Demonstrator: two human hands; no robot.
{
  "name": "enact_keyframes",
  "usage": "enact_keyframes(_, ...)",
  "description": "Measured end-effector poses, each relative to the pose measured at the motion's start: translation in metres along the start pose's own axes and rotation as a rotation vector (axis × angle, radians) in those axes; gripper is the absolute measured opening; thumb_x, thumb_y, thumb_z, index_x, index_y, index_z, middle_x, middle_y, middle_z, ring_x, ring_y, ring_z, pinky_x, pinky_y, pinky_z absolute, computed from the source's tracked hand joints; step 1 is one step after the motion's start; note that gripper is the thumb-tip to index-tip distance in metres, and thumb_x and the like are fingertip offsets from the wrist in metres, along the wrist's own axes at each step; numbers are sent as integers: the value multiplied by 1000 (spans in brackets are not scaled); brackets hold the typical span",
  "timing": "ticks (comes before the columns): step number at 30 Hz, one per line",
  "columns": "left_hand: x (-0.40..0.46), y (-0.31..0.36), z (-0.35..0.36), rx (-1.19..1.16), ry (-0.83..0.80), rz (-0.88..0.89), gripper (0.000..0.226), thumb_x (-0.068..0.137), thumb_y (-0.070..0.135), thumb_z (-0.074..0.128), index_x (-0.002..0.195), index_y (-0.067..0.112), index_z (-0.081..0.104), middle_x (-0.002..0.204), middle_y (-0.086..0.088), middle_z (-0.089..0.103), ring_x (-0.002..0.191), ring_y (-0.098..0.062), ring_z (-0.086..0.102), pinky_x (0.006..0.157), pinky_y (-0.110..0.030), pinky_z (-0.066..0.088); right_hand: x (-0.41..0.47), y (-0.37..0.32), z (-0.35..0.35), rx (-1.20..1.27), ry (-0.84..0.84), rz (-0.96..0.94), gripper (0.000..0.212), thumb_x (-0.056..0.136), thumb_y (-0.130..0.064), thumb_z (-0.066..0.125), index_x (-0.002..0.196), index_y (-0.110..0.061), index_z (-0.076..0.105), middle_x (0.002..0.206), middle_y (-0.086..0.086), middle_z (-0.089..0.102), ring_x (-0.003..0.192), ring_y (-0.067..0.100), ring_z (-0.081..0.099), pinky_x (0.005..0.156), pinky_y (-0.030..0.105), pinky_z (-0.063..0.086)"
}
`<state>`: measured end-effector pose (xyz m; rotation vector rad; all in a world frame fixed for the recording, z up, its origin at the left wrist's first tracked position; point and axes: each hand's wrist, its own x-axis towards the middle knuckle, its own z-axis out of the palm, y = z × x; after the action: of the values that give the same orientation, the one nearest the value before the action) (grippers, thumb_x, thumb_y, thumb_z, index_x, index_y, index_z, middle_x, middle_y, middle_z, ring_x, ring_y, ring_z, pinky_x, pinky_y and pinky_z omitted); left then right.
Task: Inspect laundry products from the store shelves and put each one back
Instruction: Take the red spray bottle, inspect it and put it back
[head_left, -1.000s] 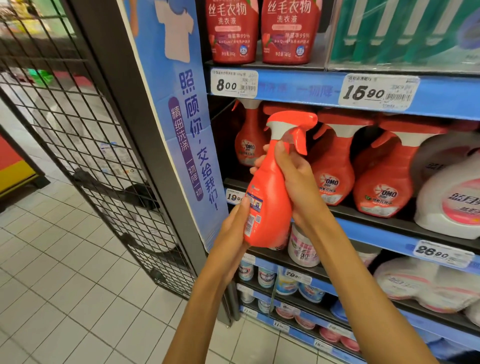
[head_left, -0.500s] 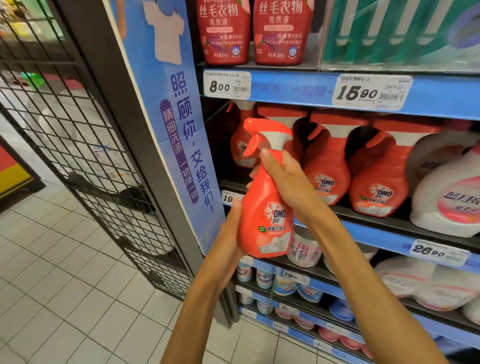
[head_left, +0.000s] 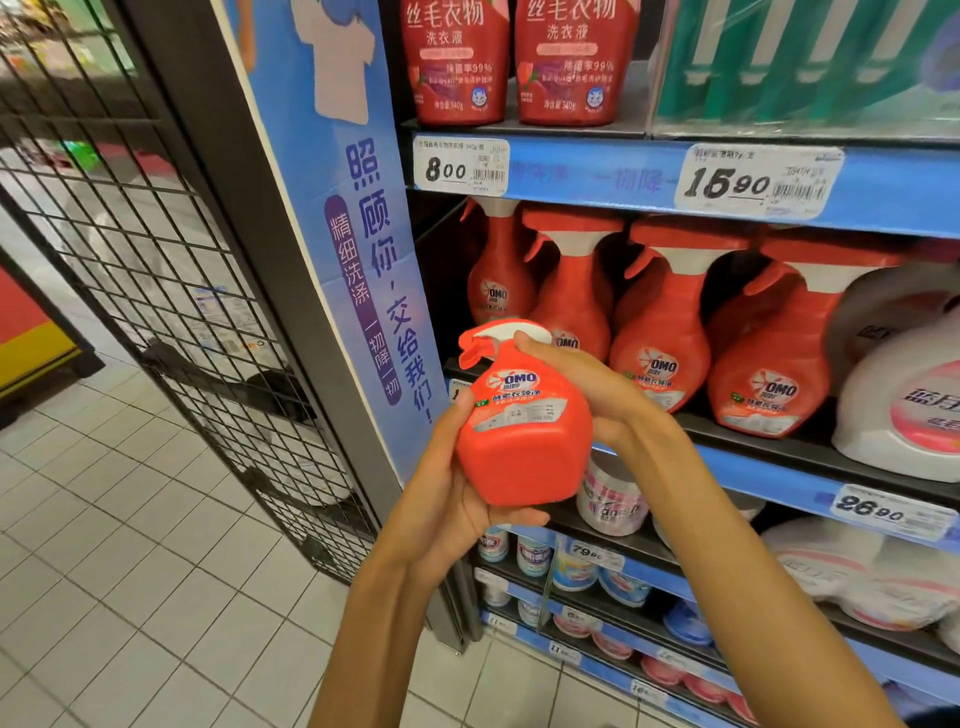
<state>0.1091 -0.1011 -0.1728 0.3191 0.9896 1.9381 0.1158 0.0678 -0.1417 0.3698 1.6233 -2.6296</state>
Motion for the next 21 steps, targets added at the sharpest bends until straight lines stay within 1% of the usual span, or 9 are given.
enact_keyframes(3,3,-1,1,29,8,-20,64,82,52,61,135,17,51,126,-13,63,103,-31,66,58,-41,58,1,-3,0,-45,-9,-48,24,99,-25,48,92,-7,61,68,4,69,60,12,67,57,24,56)
enact_keyframes(5,5,-2,3,86,23,-41,64,78,46,68,132,15,53,124,-14,64,107,-33,65,66,-45,58,2,-7,2,-109,-14,-127,26,98,-28,49,100,-5,61,81,11,70,68,17,67,65,28,58)
enact_keyframes(7,7,-4,5,151,51,-16,62,76,38,76,128,12,54,118,-14,68,105,-30,67,73,-41,58,1,-9,3,-184,-35,-233,23,98,-30,49,103,-10,60,88,14,71,73,22,68,69,32,58)
enact_keyframes(10,11,-8,5,211,102,67,54,75,26,72,124,11,55,110,-9,72,100,-24,69,74,-32,58,-7,-10,6,-297,-54,-363,22,94,-34,50,104,-15,54,89,10,69,83,32,66,80,45,54)
enact_keyframes(11,12,-9,4,241,111,92,54,74,24,74,123,12,55,109,-9,72,100,-24,70,74,-31,58,-10,-9,6,-323,-74,-388,25,90,-36,52,105,-16,53,90,8,70,87,32,66,82,47,54)
enact_keyframes(13,16,-10,1,333,135,158,59,73,21,81,125,16,55,112,-8,71,103,-24,68,79,-31,57,-18,-9,7,-415,-103,-454,28,84,-34,58,110,-24,52,94,0,70,92,22,68,81,37,56)
enact_keyframes(15,18,-9,-2,416,129,226,67,67,21,82,128,21,54,117,-9,69,108,-24,66,85,-33,55,-27,-11,8,-484,-128,-533,35,86,-22,63,118,-26,49,99,-8,69,96,11,66,82,27,52)
enact_keyframes(17,20,-6,-5,454,90,278,70,65,20,82,129,23,54,120,-9,67,112,-24,63,87,-31,54,-35,-12,9,-488,-165,-595,39,87,-9,64,122,-17,48,102,-2,66,98,12,63,86,28,51)
enact_keyframes(21,24,-2,-7,522,59,363,69,62,18,84,125,28,57,119,-5,67,113,-23,63,91,-34,52,-46,-11,9,-490,-152,-624,31,78,-3,69,108,-7,60,99,4,70,97,16,65,87,32,53)
